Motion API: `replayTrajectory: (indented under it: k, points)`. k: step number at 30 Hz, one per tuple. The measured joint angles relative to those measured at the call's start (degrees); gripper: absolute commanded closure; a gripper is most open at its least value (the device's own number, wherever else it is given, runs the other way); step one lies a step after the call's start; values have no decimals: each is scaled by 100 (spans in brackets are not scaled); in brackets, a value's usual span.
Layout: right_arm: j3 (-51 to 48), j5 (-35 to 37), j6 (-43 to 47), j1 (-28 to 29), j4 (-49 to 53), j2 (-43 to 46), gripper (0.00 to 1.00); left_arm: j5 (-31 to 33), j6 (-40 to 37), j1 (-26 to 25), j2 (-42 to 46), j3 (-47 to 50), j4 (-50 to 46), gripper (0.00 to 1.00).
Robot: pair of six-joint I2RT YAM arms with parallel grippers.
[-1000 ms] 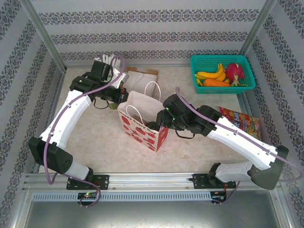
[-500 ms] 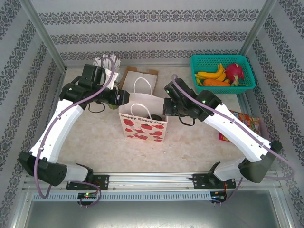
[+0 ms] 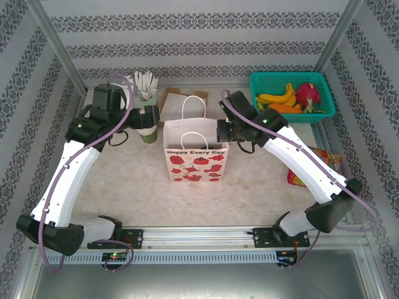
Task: Pack the takeout coffee
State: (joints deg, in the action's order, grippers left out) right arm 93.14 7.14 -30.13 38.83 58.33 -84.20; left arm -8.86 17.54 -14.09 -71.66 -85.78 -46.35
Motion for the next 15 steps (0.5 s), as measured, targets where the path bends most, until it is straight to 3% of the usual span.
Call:
replayTrajectory:
  k: [10, 12, 15]
  points:
    - [90, 13, 184, -79, -243, -177, 100, 332, 586, 540, -315, 59, 450, 0]
    - [83, 9, 166, -85, -251, -157, 86, 319, 688, 673, -391, 131, 505, 0]
    - [-72, -13, 146, -85, -426, 26, 44, 291, 789, 802, -483, 223, 566, 1]
